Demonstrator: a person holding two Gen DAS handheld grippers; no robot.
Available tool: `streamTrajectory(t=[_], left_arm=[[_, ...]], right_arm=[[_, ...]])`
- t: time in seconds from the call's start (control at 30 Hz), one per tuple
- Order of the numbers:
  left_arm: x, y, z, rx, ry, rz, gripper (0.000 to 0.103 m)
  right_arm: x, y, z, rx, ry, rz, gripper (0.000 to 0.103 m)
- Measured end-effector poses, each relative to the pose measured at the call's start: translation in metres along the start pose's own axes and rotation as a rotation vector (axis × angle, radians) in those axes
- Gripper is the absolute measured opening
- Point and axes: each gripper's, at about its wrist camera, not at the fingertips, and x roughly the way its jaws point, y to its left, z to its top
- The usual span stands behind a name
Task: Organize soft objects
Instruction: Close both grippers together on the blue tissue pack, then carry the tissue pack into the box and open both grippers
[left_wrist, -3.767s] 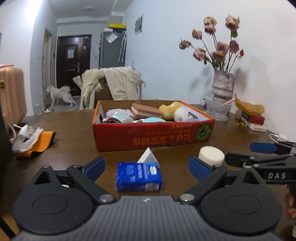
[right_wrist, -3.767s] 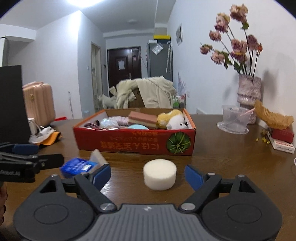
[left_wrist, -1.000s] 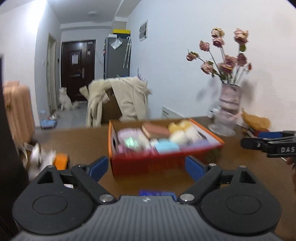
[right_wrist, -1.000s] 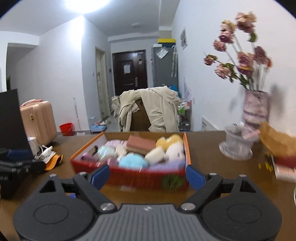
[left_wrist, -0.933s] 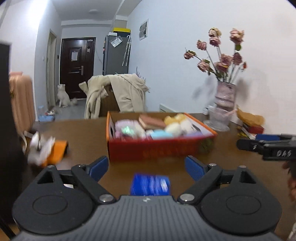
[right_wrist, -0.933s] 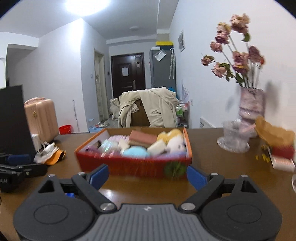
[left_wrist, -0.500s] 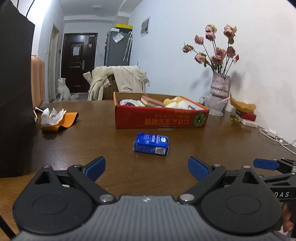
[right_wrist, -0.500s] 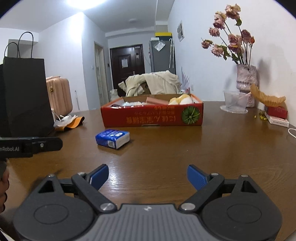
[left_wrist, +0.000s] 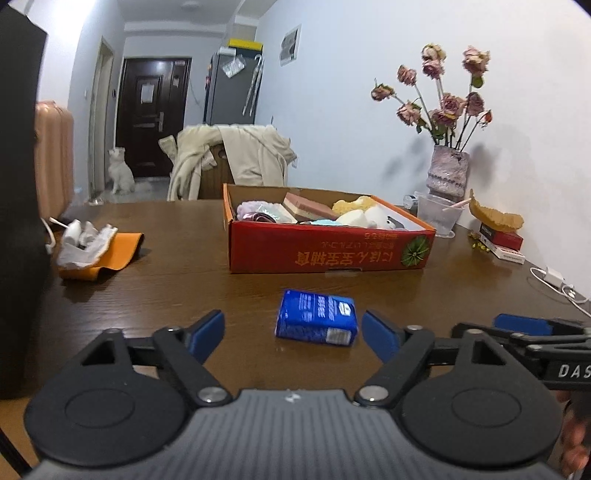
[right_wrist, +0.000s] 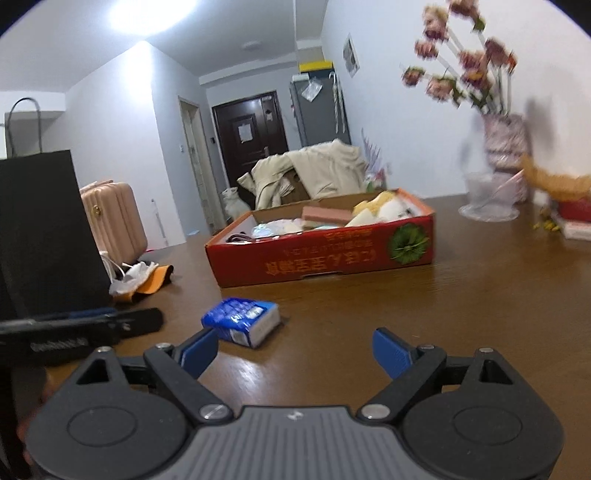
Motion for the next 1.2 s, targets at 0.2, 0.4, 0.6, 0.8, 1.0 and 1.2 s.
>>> streamTrajectory(t=[0.2,0.4,0.6,0.8,1.0,1.2], left_arm=[[0.055,0.014,0.021,-0.040,0.065,-0.021,0.068],[0.103,0.036,0.023,-0.166,0.169,-0.082,0.050],[0.121,0.056,0.015,-0.323,0.233,-0.212,0.033],[0.118,0.048,0.013,-0.302,0.228,-0.207,0.032],[0.098,0.028,0.017,-0.298,0.208,-0.216,0.031],[0.070,-0.007,0.031,-0.263,0.155,-0.234,0.032]], right_arm=[[0.071,-0.001,0.016,0.046,0.093,0.047,0.075],[0.121,-0.010,0.026,0.145,0.174,0.099,0.059],[0.145,-0.012,0.027,0.179,0.219,0.164,0.037],[0.145,-0.013,0.025,0.193,0.225,0.194,0.030],[0.119,-0.020,0.031,0.195,0.181,0.191,0.026],[0.073,-0.031,0.043,0.169,0.108,0.181,0.026]])
